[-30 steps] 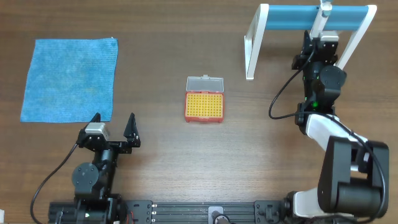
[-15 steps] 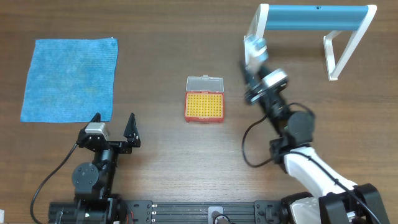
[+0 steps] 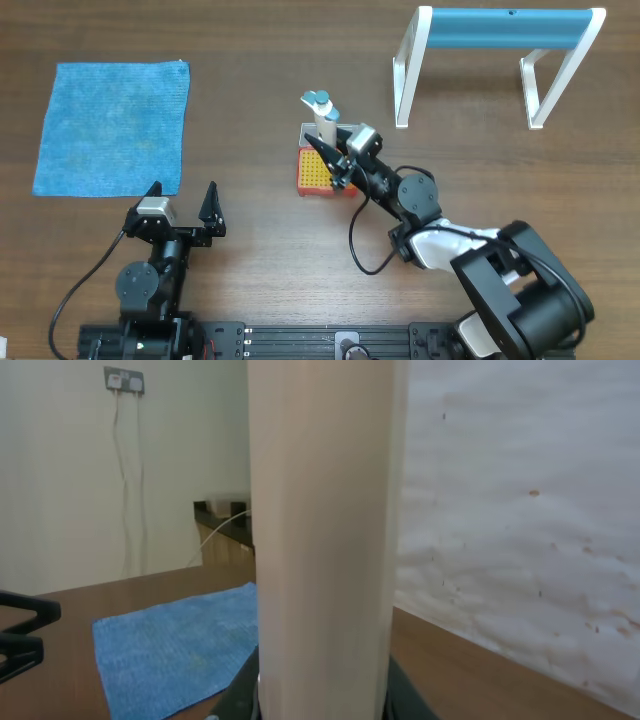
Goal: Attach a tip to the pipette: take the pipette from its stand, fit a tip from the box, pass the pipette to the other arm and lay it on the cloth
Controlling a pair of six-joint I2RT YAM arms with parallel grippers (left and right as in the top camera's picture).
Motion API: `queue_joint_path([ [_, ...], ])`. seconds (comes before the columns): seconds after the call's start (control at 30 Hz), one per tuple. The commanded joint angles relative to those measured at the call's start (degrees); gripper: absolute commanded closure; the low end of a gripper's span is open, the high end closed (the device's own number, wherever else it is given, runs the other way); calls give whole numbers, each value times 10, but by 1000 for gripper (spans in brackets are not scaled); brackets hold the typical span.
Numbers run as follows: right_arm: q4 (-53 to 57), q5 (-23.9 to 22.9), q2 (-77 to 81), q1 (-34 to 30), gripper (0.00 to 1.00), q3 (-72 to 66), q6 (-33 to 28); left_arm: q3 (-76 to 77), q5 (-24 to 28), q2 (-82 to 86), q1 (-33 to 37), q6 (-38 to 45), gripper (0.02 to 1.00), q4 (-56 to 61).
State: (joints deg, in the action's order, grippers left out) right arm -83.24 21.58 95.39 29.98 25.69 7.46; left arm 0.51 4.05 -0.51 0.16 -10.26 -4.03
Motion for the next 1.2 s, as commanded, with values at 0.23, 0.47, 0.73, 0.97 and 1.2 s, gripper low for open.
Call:
queue_joint_path([
  [0.23, -7, -1, 101, 4, 921, 21, 17, -2, -6, 3, -2, 9, 20, -2],
  [0.47, -6, -19, 121, -13, 921, 24, 6, -2, -6, 3, -2, 9, 23, -2],
  [0.73, -7, -18, 144, -13, 923, 45, 6, -2, -7, 3, -2, 9, 20, -2],
  [0.97, -6, -18, 151, -13, 921, 55, 6, -2, -6, 3, -2, 9, 23, -2],
  [1.2, -5, -9, 162, -12, 921, 55, 7, -2, -6, 3, -2, 9, 20, -2],
])
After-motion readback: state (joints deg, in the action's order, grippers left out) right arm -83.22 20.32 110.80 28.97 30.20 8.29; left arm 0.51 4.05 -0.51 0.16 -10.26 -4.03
